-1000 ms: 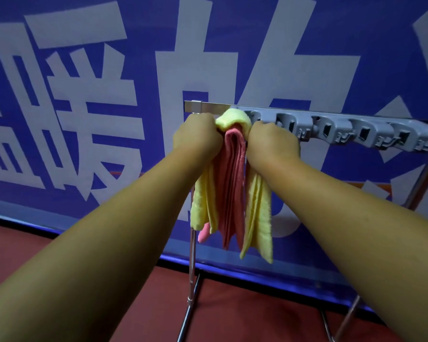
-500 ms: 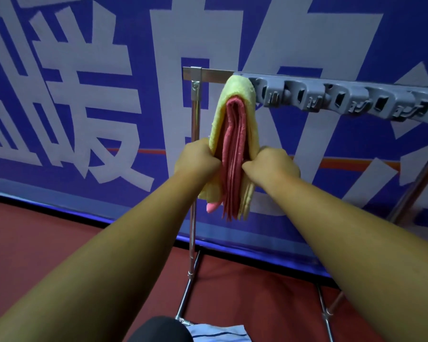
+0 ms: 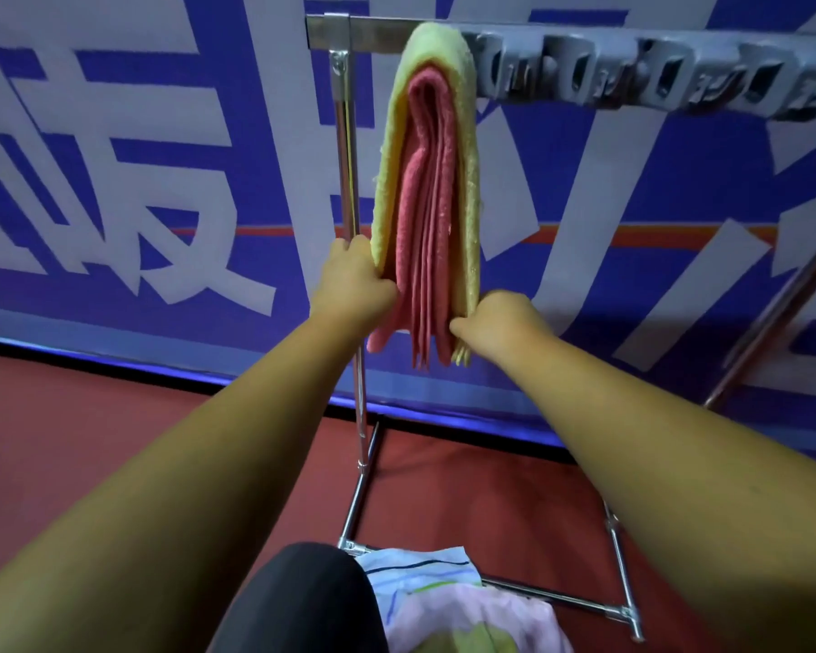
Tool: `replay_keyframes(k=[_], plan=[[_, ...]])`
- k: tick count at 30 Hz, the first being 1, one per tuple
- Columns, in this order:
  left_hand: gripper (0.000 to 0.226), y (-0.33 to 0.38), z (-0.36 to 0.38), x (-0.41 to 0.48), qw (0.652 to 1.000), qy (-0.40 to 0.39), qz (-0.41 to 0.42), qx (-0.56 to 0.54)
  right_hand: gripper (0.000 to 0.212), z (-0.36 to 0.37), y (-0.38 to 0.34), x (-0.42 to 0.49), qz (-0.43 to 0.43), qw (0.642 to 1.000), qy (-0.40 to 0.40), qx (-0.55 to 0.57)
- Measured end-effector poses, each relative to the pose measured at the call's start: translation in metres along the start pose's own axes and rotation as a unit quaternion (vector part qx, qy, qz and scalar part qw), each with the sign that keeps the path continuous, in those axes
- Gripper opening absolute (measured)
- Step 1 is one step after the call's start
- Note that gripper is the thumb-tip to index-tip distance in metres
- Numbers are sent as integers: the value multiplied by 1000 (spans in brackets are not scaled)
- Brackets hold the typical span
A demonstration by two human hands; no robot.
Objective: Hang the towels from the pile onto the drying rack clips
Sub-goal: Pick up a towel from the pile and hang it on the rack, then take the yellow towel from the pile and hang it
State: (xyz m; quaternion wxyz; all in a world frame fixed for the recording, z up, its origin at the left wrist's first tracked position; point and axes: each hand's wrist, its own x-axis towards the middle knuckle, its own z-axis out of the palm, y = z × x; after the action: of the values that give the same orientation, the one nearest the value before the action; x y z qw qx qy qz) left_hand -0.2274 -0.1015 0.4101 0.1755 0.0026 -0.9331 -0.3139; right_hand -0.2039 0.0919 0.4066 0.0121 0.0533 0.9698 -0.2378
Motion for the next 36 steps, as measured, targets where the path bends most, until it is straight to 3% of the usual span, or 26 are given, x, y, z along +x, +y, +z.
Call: replay_keyframes(k=[2, 7, 13, 20, 26, 29, 33, 36], plan=[[42, -1, 7, -5, 998, -51, 8, -19, 23, 8, 3, 2, -11, 999, -34, -7], [14, -17, 31, -26, 992, -118, -18, -45, 21, 31, 22, 0, -24, 993, -106, -53], [8, -55, 72, -58, 977, -178, -107, 44, 16, 67, 61, -14, -2, 980, -161, -115], [23, -71, 136, -116, 931, -327, -113, 115, 29, 144, 125, -41, 58, 963, -256, -61], [31, -100, 217, -190, 870, -454, -166, 93, 32, 224, 183, -78, 129, 935, -328, -32], [27, -121, 251, -230, 840, -495, -187, 120, 22, 266, 214, -98, 160, 919, -360, 6], [32, -151, 278, -294, 823, -517, -172, 158, 18, 320, 255, -127, 181, 902, -392, 4], [45, -173, 289, -350, 812, -532, -171, 168, 33, 353, 277, -148, 174, 896, -407, -28]])
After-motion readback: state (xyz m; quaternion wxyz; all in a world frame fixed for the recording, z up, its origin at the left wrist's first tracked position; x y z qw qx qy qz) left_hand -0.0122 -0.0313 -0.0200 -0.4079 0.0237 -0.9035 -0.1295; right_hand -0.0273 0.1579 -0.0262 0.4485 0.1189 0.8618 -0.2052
